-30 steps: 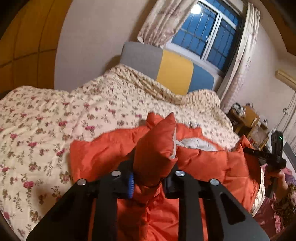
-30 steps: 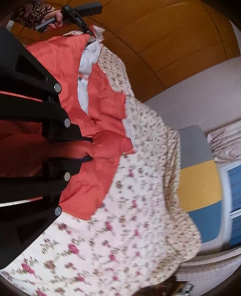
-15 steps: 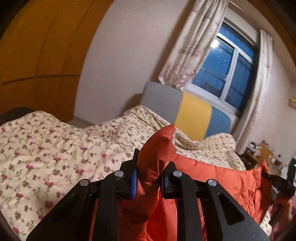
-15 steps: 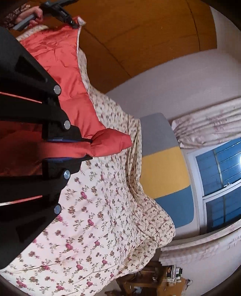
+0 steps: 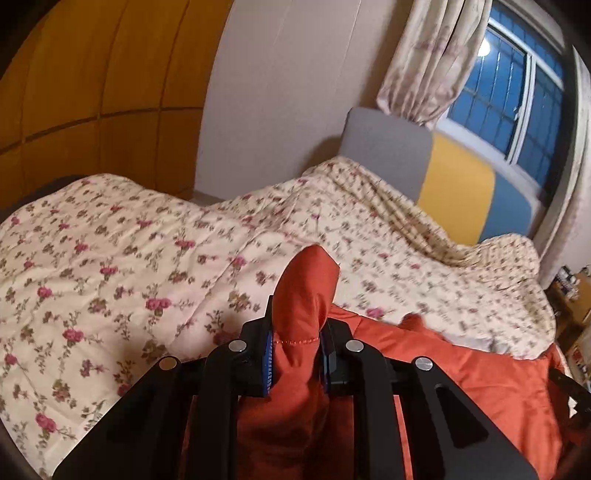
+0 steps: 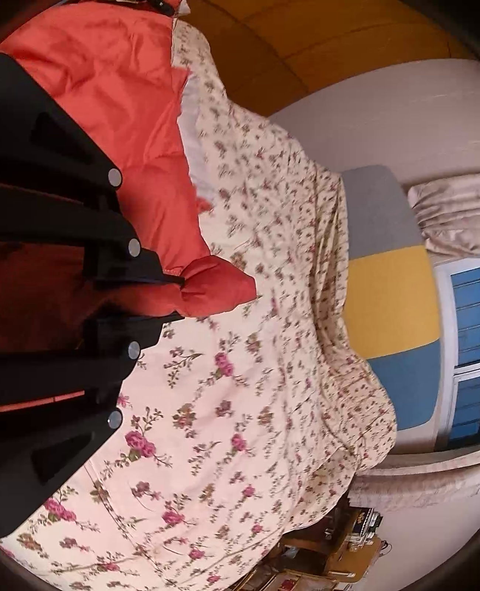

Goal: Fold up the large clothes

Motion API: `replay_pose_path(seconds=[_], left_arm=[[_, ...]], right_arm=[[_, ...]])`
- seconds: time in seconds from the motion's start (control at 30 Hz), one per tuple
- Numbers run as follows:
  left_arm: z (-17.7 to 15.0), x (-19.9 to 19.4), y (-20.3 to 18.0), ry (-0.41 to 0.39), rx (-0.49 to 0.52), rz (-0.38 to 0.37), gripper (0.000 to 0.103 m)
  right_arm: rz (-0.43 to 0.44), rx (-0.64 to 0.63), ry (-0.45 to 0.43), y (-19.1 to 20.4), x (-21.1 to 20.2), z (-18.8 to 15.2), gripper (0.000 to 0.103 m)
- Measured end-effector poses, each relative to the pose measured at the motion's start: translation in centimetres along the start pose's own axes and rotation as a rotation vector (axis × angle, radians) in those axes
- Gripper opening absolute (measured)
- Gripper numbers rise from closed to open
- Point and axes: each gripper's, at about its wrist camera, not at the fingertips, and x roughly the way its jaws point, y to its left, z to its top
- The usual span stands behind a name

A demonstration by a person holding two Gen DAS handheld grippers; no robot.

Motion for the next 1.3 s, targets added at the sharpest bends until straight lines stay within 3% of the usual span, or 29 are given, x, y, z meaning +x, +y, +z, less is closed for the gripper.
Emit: replay_pose_path(seconds=[0.3,0.6,0.73,0.83,0.87,0.9,0.93,0.97,1.03,1.1,1.2,1.3], left_arm=[[-1.5,4.3,-0.2,0.060,0.024,0.046,0.019],[-2.7,8.6,-0.1,0.209,0.018,0.073,0.022],[-2.8,9.1,-0.1,0.244,0.019,0.070,0.022],[-2.4,8.2,0.0,0.251,0.009,0.052,0.022],[-2.3,7.4,0.1,0.238,0.003,0.053,0.027],[-2.1,5.6,0.2,0.203,-0.019,0.043,0.045],[-2.1,4.4,0.2,0.169,-0.034,0.031,0.068],[-2.1,2.1,0.1,0.095,-0.057,0.013,0.076],[-2.3,-1.3,-0.6,-0.006,-0.051,-0.011,0.080],[-2.5,-3.8,-1.8,-0.035,-0.018,-0.054,0.080],[-3.2,-5.6,-4.1,0.003,0.008,-0.182,0.086],[-4.0,-5.4,-7.0,0.067,0.088,-0.230,0.087]], right_arm=[[-0.021,0.071,0.052,-1.5,3.7,-1.1,0.018],[-0.068,0.072,0.129,-1.2,6.8,-1.3,0.021],[-0.099,0.051,0.122,-0.8,7.0,-1.4,0.021],[-0.103,0.052,0.115,-0.9,6.8,-1.5,0.028],[-0.108,0.060,0.109,-1.0,6.5,-1.5,0.036],[-0.106,0.068,0.097,-1.2,6.3,-1.5,0.041],[-0.091,0.079,0.065,-1.4,5.5,-1.5,0.052],[-0.072,0.084,0.038,-1.4,4.9,-1.5,0.066],[-0.028,0.072,-0.022,-1.3,3.2,-1.4,0.071],[0.010,0.052,-0.048,-0.9,1.7,-1.3,0.071],[0.080,0.044,-0.064,-0.2,-0.7,-1.3,0.071],[0.196,0.024,-0.006,1.2,-1.5,-1.5,0.074]])
